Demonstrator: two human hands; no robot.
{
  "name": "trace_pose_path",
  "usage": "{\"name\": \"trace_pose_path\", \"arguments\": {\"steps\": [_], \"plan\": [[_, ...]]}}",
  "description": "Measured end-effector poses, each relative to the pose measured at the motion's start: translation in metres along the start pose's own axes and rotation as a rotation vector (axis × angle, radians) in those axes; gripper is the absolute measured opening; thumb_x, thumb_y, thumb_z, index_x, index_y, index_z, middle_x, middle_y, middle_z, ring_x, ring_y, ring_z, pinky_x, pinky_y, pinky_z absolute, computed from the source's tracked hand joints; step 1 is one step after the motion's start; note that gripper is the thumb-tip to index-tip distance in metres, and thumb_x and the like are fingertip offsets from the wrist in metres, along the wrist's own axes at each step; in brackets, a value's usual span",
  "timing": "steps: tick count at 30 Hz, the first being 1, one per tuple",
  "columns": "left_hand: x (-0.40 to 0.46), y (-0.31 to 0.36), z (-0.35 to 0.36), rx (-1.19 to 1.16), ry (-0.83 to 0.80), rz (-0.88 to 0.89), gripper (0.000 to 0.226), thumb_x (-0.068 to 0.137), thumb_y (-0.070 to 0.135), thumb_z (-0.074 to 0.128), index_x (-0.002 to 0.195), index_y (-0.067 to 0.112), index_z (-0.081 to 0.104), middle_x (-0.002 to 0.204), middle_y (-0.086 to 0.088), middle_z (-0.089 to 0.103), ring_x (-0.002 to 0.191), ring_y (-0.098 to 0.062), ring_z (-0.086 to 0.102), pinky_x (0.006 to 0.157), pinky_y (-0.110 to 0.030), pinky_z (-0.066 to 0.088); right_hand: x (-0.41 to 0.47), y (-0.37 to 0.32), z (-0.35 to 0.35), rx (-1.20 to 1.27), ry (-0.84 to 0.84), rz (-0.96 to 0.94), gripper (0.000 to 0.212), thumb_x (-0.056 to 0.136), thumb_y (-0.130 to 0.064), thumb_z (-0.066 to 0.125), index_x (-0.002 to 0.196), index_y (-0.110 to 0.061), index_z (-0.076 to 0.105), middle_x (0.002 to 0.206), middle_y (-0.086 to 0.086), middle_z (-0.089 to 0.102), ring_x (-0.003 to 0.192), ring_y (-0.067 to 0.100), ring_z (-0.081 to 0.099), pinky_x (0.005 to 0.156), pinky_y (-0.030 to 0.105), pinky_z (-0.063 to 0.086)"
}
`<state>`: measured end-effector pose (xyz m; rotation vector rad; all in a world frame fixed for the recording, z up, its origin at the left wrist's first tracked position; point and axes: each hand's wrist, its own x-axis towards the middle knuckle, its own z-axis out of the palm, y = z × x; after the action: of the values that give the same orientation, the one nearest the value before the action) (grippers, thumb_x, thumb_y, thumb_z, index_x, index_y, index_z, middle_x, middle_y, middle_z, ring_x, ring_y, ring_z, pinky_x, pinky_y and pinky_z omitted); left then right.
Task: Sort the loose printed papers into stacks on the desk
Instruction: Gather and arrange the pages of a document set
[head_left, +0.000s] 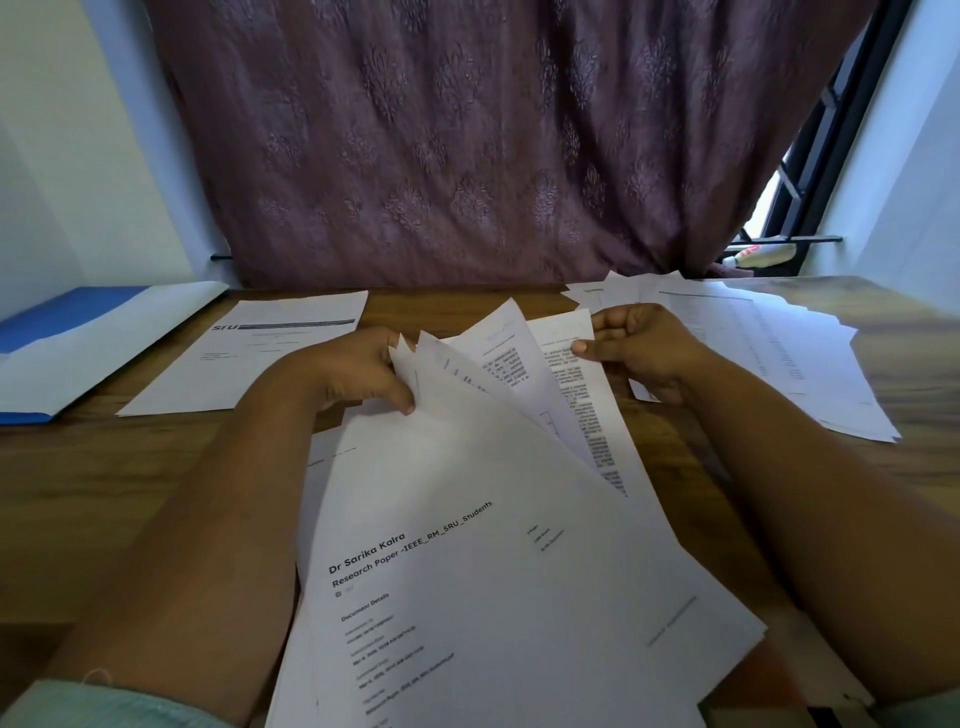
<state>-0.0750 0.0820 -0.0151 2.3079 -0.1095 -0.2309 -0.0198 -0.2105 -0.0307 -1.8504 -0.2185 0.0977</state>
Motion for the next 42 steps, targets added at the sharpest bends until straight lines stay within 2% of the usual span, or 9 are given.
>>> {"name": "trace_pose_path", "arguments": {"steps": [11,17,19,22,24,28,30,37,42], "plan": [[0.011,-0.009,0.0,0.079,-0.021,0.013,0.04,0.077,-0.003,0.077,0.105,0.025,0.07,0.109,0.007,0.07,0.106,-0.021,0.065,0.104,-0.046,0.047,0.0,-0.002,-0.003,0.122,-0.066,0.046,0.026,0.087,-0.012,0.069,0.113,-0.007,0.067,0.109,0.004,0.074,0.088,0.018,0.074,0.066,0.028,0.059],[0.013,-0.01,0.002,0.088,-0.019,0.013,0.039,0.078,-0.001,0.077,0.107,0.023,0.069,0.113,0.006,0.069,0.107,-0.021,0.064,0.104,-0.044,0.048,-0.012,-0.006,-0.012,-0.088,-0.542,0.282,0.034,0.079,-0.005,0.07,0.112,-0.011,0.069,0.112,0.004,0.073,0.099,0.021,0.071,0.072,0.029,0.059],[0.014,-0.012,0.002,0.083,0.002,0.012,0.04,0.077,0.0,0.077,0.11,0.022,0.068,0.115,0.004,0.068,0.109,-0.022,0.063,0.103,-0.044,0.047,-0.009,-0.003,-0.012,-0.185,-0.436,0.207,0.025,0.083,-0.003,0.069,0.106,-0.012,0.071,0.106,0.002,0.075,0.092,0.02,0.073,0.07,0.029,0.06],[0.015,-0.014,0.002,0.08,0.022,-0.004,0.041,0.077,0.004,0.08,0.112,0.02,0.067,0.117,0.001,0.067,0.109,-0.024,0.063,0.102,-0.044,0.048,0.009,0.006,-0.016,-0.222,0.119,-0.033,0.016,0.087,-0.019,0.071,0.103,-0.016,0.072,0.101,0.004,0.075,0.085,0.02,0.073,0.084,0.041,0.058],[0.017,-0.014,0.001,0.086,0.017,0.004,0.041,0.076,0.002,0.079,0.112,0.018,0.069,0.116,0.001,0.068,0.107,-0.022,0.064,0.1,-0.041,0.05,0.016,0.007,-0.025,-0.151,0.242,-0.05,0.019,0.087,-0.026,0.071,0.104,-0.018,0.07,0.097,0.001,0.075,0.086,0.022,0.073,0.089,0.046,0.056],[0.018,-0.014,0.002,0.078,0.018,0.02,0.045,0.075,-0.002,0.078,0.115,0.019,0.07,0.117,0.002,0.069,0.109,-0.022,0.065,0.101,-0.041,0.05,-0.003,-0.001,-0.037,-0.225,-0.362,0.192,0.04,0.079,-0.015,0.077,0.116,-0.019,0.064,0.107,0.002,0.074,0.095,0.024,0.072,0.085,0.044,0.057],[0.019,-0.016,0.002,0.083,0.022,0.015,0.046,0.075,0.002,0.079,0.116,0.021,0.069,0.12,0.004,0.068,0.111,-0.023,0.063,0.104,-0.046,0.047,-0.009,-0.004,-0.038,-0.308,-0.433,0.258,0.041,0.077,-0.009,0.076,0.115,-0.018,0.064,0.106,0.003,0.074,0.096,0.024,0.071,0.081,0.038,0.058],[0.019,-0.016,0.004,0.068,0.027,0.028,0.044,0.077,0.0,0.078,0.114,0.022,0.069,0.116,0.005,0.069,0.107,-0.02,0.064,0.1,-0.04,0.049,0.008,0.001,-0.035,-0.213,0.443,-0.065,0.026,0.094,-0.021,0.061,0.12,-0.016,0.061,0.103,0.004,0.062,0.095,0.026,0.059,0.079,0.036,0.051],[0.02,-0.015,0.006,0.075,0.02,0.034,0.04,0.077,0.002,0.078,0.107,0.027,0.069,0.112,0.008,0.068,0.107,-0.021,0.063,0.101,-0.042,0.049,0.02,0.007,-0.045,0.225,0.673,0.042,0.037,0.095,-0.02,0.062,0.131,-0.019,0.053,0.116,-0.004,0.059,0.107,0.019,0.058,0.093,0.034,0.052]]}}
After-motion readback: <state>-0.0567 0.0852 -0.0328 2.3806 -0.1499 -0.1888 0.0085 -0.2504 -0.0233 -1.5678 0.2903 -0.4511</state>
